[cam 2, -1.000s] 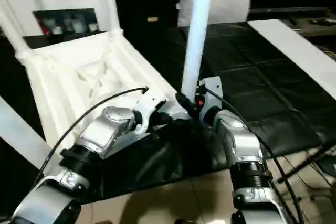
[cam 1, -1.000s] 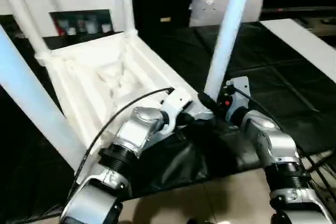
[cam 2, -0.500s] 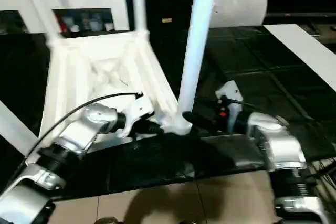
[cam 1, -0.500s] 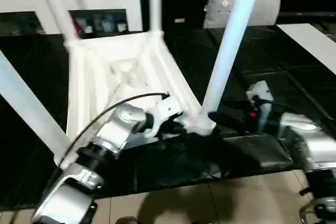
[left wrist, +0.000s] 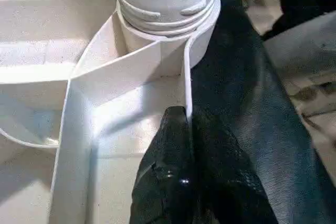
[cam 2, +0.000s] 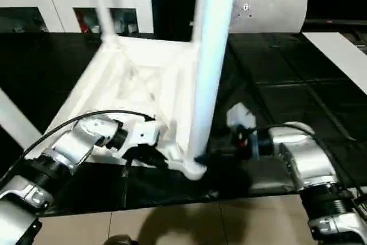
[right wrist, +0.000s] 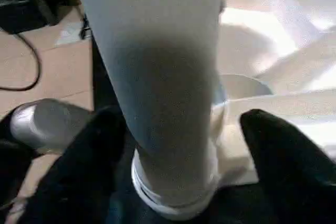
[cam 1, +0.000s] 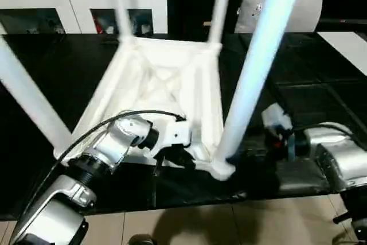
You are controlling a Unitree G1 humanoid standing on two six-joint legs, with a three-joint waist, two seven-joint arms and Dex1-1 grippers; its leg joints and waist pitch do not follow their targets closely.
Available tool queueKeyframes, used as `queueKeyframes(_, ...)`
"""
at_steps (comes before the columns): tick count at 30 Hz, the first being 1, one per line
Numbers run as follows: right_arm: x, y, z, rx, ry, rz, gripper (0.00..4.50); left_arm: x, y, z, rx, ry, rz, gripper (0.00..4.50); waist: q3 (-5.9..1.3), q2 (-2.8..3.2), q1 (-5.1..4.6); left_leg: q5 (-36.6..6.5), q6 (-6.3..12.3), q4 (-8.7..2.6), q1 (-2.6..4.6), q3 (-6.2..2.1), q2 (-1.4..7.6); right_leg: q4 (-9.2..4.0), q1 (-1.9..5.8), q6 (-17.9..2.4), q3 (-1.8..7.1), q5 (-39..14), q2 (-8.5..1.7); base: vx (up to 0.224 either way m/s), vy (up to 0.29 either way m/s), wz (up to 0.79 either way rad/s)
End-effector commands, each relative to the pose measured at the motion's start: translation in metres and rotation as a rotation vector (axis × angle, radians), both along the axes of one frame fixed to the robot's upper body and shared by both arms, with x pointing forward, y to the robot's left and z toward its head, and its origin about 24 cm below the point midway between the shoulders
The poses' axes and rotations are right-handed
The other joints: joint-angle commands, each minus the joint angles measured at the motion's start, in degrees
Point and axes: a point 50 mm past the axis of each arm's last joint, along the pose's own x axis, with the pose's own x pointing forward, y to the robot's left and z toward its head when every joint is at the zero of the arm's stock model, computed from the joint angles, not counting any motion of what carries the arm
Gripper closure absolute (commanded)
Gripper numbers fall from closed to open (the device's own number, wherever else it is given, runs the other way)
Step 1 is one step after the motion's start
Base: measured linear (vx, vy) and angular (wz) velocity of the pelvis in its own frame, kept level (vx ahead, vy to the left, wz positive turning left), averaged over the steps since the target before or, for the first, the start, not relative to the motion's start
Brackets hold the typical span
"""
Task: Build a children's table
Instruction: Rotate leg to tighten
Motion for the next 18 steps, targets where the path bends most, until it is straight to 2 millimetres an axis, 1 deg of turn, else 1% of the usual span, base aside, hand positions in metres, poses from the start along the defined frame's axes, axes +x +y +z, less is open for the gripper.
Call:
queueKeyframes(1, -0.0013, 0.0004, 0.0009, 0.005, 0.003, 0.025, 0.98, -0.0037, -0.0145, 0.0083, 0.003, -0.028, -0.117, 4.50, -4.36, -1.02, -0.52, -6.5, 4.22, -3.63, -0.05, -0.28, 2.08, -4.54, 3.90, -0.9, 4.32, -22.1, -4.35, 0.000, 0.000, 0.00)
queueKeyframes(2, -0.0021, 0.0033, -0.0007, 0.014, 0.020, 0.045, 1.23, -0.0036, -0.0159, 0.0091, -0.002, -0.028, -0.124, 4.50, -4.37, -1.04, -0.55, -6.5, 4.10, -3.63, -0.04, -0.29, 2.03, -4.64, 3.88, -0.6, 4.27, -22.4, -4.33, 0.000, 0.000, 0.00)
queueKeyframes(5, -0.0033, 0.0041, -0.0015, 0.013, 0.043, 0.067, 1.33, -0.0038, -0.0162, 0.0086, -0.002, -0.026, -0.129, 4.50, -4.46, -1.08, -0.50, -6.0, 4.16, -3.58, -0.13, -0.29, 1.97, -4.61, 3.93, -0.1, 4.23, -22.2, -4.24, 0.000, 0.000, 0.00)
queueKeyframes(6, -0.0042, 0.0044, -0.0018, 0.013, 0.054, 0.074, 1.44, -0.0043, -0.0157, 0.0078, 0.000, -0.025, -0.129, 4.50, -4.47, -1.09, -0.48, -5.8, 4.27, -3.56, -0.20, -0.30, 1.99, -4.55, 3.95, -0.1, 4.24, -21.8, -4.20, 0.000, 0.000, 0.00)
queueKeyframes(8, -0.0055, 0.0046, -0.0025, 0.015, 0.076, 0.081, 1.64, -0.0047, -0.0142, 0.0063, 0.004, -0.018, -0.117, 4.50, -4.45, -1.06, -0.52, -5.9, 4.27, -3.55, -0.12, -0.28, 1.94, -4.62, 3.90, 0.1, 4.15, -22.1, -4.14, 0.000, 0.000, 0.00)
queueKeyframes(10, -0.0063, 0.0045, -0.0026, 0.017, 0.083, 0.081, 1.69, -0.0048, -0.0127, 0.0052, 0.002, -0.010, -0.103, 4.50, -4.43, -1.06, -0.53, -6.0, 4.19, -3.56, -0.12, -0.29, 1.96, -4.67, 3.88, 0.2, 4.13, -22.4, -4.15, 0.000, 0.000, 0.00)
queueKeyframes(12, -0.0074, 0.0041, -0.0028, 0.020, 0.091, 0.078, 1.98, -0.0043, -0.0116, 0.0045, -0.008, 0.001, -0.075, 4.50, -4.42, -1.09, -0.55, -6.1, 4.02, -3.56, -0.08, -0.26, 1.92, -4.77, 3.88, 0.5, 4.12, -22.9, -4.17, 0.000, 0.000, 0.00)
queueKeyframes(13, -0.0078, 0.0043, -0.0023, 0.033, 0.094, 0.069, 1.98, -0.0037, -0.0111, 0.0043, -0.016, 0.008, -0.055, 4.50, -4.43, -1.07, -0.51, -6.1, 4.04, -3.56, -0.05, -0.28, 1.94, -4.76, 3.85, 0.5, 4.12, -22.9, -4.16, 0.000, 0.000, 0.00)
queueKeyframes(14, -0.0080, 0.0047, -0.0016, 0.047, 0.095, 0.056, 2.13, -0.0029, -0.0107, 0.0041, -0.024, 0.017, -0.030, 4.50, -4.44, -1.09, -0.52, -6.0, 3.98, -3.56, -0.08, -0.29, 1.95, -4.71, 3.87, 0.4, 4.10, -22.7, -4.14, 0.000, 0.000, 0.00)
queueKeyframes(17, -0.0078, 0.0074, 0.0004, 0.089, 0.105, 0.015, 2.36, -0.0006, -0.0109, 0.0046, -0.049, 0.032, 0.035, 4.50, -4.39, -1.19, -0.55, -5.4, 3.79, -3.60, -0.18, -0.34, 1.97, -4.67, 3.90, 0.5, 4.14, -22.4, -4.13, 0.000, 0.000, 0.00)
queueKeyframes(18, -0.0058, 0.0097, -0.0006, 0.089, 0.108, -0.041, 2.36, 0.0008, -0.0119, 0.0052, -0.068, 0.043, 0.082, 4.50, -4.42, -0.88, -0.48, -5.6, 3.69, -3.59, -0.13, -0.33, 1.90, -4.75, 3.87, 0.5, 4.10, -22.6, -4.18, 0.000, 0.000, 0.00)
